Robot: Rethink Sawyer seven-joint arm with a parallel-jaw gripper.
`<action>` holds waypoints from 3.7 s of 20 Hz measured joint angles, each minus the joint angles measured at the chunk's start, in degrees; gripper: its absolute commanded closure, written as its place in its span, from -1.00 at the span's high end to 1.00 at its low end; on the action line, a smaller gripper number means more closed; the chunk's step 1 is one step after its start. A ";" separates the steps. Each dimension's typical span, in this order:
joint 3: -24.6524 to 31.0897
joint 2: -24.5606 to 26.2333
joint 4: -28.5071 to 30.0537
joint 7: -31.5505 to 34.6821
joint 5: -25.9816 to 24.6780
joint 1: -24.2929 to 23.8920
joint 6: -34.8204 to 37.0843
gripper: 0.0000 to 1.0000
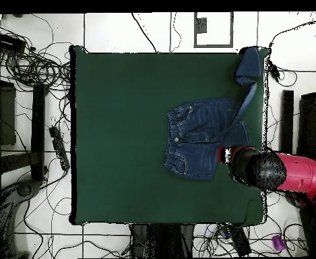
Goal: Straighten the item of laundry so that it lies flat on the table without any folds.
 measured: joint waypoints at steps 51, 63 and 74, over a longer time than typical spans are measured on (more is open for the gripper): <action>-44.10 21.48 -0.18 38.03 25.85 51.23 -23.59 1.00; -46.99 23.63 -0.87 38.04 33.25 54.46 -24.89 -1.00; -44.46 22.29 0.61 38.04 34.12 51.06 -25.55 -1.00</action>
